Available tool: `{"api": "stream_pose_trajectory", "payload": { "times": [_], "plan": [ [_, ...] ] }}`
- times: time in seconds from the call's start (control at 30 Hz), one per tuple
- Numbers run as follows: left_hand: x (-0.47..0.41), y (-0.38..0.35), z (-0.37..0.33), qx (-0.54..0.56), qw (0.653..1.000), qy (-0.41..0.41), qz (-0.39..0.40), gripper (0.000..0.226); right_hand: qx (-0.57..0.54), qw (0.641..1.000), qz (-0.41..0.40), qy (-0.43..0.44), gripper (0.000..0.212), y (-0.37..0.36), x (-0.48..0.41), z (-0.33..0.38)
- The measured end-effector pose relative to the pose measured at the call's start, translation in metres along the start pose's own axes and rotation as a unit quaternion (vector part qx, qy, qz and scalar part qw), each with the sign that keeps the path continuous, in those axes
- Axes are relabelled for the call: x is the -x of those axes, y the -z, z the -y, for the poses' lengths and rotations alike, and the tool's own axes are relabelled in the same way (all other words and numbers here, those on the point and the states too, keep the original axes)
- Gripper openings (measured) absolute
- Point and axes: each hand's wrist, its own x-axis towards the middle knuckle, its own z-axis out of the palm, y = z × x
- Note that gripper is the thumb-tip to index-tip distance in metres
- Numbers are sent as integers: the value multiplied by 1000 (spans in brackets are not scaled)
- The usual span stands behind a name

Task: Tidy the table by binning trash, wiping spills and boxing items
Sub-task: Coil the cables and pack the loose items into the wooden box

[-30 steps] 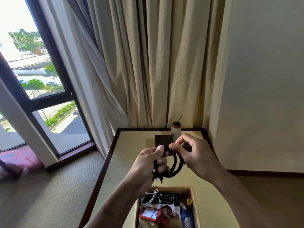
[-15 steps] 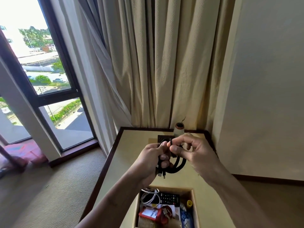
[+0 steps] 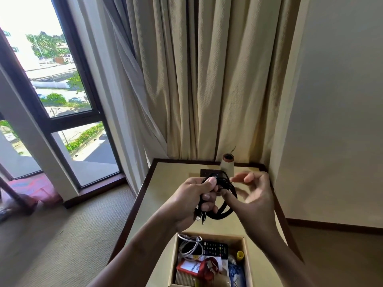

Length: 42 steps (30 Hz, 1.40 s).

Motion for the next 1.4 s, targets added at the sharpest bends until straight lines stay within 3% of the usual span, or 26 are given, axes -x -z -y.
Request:
{"api": "stream_pose_trajectory", "payload": {
  "times": [0.1,0.27,0.33,0.37,0.43,0.5,0.57,0.7,0.8,0.93,1.07,1.2,1.4],
  "plan": [
    [-1,0,-2,-12,1000,9,20,24,-54,990,82,-102,38,-1,-1,8],
    [-2,6,-3,30,997,39,63,24,-1,977,182,-109,23,8,-6,13],
    [-1,9,-3,58,994,51,81,23,-94,951,242,-170,39,15,-9,9],
    [0,12,-4,72,992,57,91,23,-170,925,264,-214,53,20,-12,6],
    [1,17,-8,92,988,65,110,24,-268,877,306,-258,60,31,-17,1],
    [2,19,-11,98,985,71,120,22,-266,856,366,-251,52,36,-22,-1],
    [3,20,-14,101,984,80,127,22,-191,877,388,-208,37,38,-25,-2],
    [4,22,-16,64,989,86,101,24,81,962,249,-74,17,31,-34,9],
    [4,15,-10,-1,996,65,55,26,195,974,115,-28,13,25,-38,19],
    [-3,2,3,-135,988,-30,-74,25,154,984,42,-77,12,17,-31,25],
    [-13,-2,15,-178,969,-59,-160,25,62,988,6,-138,13,4,-17,26],
    [-18,-2,21,-154,973,-62,-160,24,7,985,0,-173,16,-5,-9,25],
    [-14,-10,19,-193,972,-70,-117,24,76,992,-8,-98,20,-4,-3,25]
  ]
}}
